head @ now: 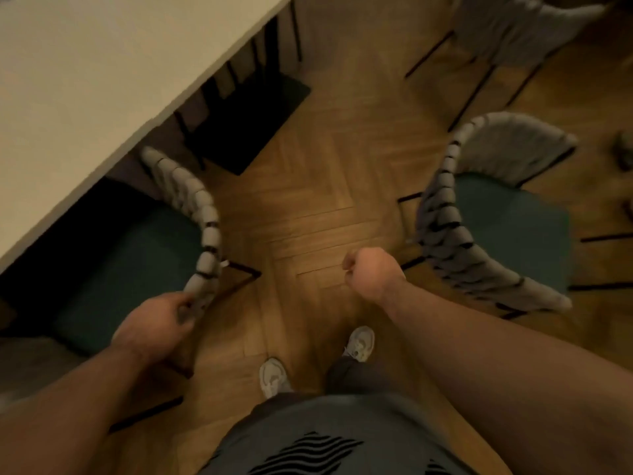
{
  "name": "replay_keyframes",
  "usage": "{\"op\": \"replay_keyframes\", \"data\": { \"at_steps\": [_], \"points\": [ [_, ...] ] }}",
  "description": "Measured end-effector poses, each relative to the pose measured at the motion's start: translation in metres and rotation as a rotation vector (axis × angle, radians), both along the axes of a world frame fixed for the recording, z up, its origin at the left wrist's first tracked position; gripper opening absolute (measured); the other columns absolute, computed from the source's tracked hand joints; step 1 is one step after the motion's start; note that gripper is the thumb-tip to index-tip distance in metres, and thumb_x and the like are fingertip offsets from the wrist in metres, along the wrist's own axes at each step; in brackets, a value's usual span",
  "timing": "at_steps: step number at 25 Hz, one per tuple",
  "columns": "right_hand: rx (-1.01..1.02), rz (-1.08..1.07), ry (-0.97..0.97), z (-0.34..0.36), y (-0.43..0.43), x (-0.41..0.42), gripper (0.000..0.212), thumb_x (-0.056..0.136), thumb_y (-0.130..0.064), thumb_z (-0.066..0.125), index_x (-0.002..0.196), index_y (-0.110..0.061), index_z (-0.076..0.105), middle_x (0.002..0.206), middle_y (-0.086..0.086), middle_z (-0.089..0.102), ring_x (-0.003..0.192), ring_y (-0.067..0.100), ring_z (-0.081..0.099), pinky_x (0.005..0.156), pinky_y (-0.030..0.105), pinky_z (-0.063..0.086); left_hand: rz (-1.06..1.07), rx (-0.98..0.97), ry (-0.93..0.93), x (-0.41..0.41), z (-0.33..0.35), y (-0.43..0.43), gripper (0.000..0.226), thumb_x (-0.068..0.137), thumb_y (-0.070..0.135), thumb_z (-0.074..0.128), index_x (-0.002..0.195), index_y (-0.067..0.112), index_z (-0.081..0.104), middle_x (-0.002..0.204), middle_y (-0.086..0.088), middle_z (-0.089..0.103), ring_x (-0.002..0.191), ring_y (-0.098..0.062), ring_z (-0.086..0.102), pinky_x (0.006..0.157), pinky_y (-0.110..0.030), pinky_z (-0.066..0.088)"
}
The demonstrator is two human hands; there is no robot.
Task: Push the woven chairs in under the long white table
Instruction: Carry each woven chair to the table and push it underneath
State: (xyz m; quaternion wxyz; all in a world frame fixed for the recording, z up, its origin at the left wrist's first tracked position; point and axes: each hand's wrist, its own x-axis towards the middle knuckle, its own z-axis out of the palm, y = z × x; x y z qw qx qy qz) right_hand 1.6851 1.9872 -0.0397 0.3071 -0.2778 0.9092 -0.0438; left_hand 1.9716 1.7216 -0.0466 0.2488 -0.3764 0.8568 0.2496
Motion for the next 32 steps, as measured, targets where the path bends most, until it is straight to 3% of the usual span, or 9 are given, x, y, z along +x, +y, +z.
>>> {"op": "replay_keyframes", "data": {
  "at_steps": [5, 9, 14, 19, 28, 32],
  "points": [
    [-0.03, -0.287, -0.014, 0.017, 0.107, -0.05, 0.013, 0.093, -0.024, 0.064, 0.1, -0.032, 0.071, 0.105, -0.004, 0.074, 0.102, 0.022, 0.068, 0.089, 0.036, 0.057, -0.264, 0.008, -0.072, -0.108, 0.017, 0.027, 0.04, 0.097, 0.037, 0.064, 0.137, 0.04, 0.061, 0.128, 0.007, 0.066, 0.106, -0.011, 0.063, 0.093, -0.031, 0.053],
    [-0.047, -0.447, -0.039, 0.024, 0.182, -0.094, 0.016, 0.093, -0.025, 0.064, 0.105, -0.03, 0.075, 0.105, -0.005, 0.074, 0.103, 0.02, 0.069, 0.093, 0.04, 0.059, -0.425, 0.046, -0.019, -0.212, 0.025, 0.084, 0.04, 0.096, 0.035, 0.068, 0.136, 0.039, 0.063, 0.128, 0.015, 0.068, 0.109, -0.002, 0.063, 0.097, -0.024, 0.052],
    [-0.016, -0.534, -0.054, 0.021, 0.235, -0.152, 0.021, 0.097, -0.024, 0.062, 0.113, -0.032, 0.073, 0.107, -0.004, 0.072, 0.104, 0.02, 0.069, 0.096, 0.037, 0.058, -0.549, 0.019, 0.055, -0.324, 0.029, 0.148, 0.049, 0.096, 0.031, 0.069, 0.144, 0.028, 0.061, 0.14, 0.01, 0.065, 0.126, -0.008, 0.061, 0.107, -0.025, 0.047],
    [-0.006, -0.61, -0.126, 0.005, 0.223, -0.198, 0.014, 0.097, -0.023, 0.067, 0.105, -0.035, 0.067, 0.103, -0.006, 0.068, 0.099, 0.017, 0.066, 0.095, 0.04, 0.059, -0.728, -0.006, 0.091, -0.424, 0.031, 0.159, 0.051, 0.094, 0.031, 0.068, 0.144, 0.033, 0.06, 0.143, 0.013, 0.062, 0.13, -0.008, 0.058, 0.107, -0.028, 0.048],
    [0.049, -0.835, -0.197, -0.017, 0.15, -0.282, 0.013, 0.092, -0.032, 0.071, 0.101, -0.032, 0.062, 0.101, -0.005, 0.066, 0.094, 0.017, 0.062, 0.079, 0.033, 0.052, -1.194, -0.094, 0.023, -0.631, 0.025, 0.095, 0.062, 0.092, 0.028, 0.067, 0.151, 0.033, 0.051, 0.148, 0.004, 0.058, 0.136, -0.018, 0.052, 0.109, -0.032, 0.045],
    [-0.029, -0.966, -0.243, -0.03, 0.132, -0.298, 0.025, 0.091, -0.034, 0.068, 0.116, -0.03, 0.067, 0.11, -0.005, 0.068, 0.103, 0.018, 0.063, 0.08, 0.031, 0.05, -1.397, -0.152, -0.045, -0.714, 0.027, 0.11, 0.066, 0.087, 0.028, 0.066, 0.151, 0.035, 0.05, 0.143, 0.0, 0.06, 0.132, -0.021, 0.053, 0.107, -0.036, 0.048]
  ]
}}
